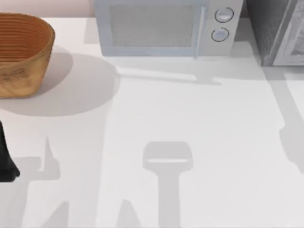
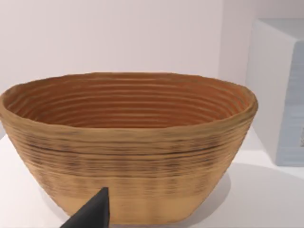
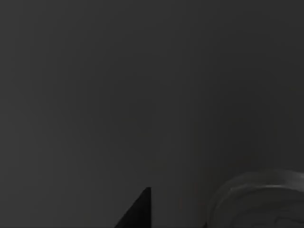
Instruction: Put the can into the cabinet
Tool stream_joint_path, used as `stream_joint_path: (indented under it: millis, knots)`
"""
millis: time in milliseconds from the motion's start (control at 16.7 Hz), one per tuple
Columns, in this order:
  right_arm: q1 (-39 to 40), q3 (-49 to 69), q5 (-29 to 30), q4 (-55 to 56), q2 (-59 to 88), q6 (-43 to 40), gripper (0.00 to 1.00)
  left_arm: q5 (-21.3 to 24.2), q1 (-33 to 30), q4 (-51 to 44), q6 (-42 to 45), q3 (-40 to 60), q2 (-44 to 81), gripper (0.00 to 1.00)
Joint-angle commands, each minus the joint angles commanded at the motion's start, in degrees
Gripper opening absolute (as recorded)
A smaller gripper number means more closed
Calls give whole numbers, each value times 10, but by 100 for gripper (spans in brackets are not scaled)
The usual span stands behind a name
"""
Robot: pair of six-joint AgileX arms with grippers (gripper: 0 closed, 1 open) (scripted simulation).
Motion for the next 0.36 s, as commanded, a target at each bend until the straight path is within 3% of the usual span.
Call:
stream_joint_path:
  millis: [360]
  knots:
    - [0,0,0,0,0,0,100,0,0,0,0,0,0,100]
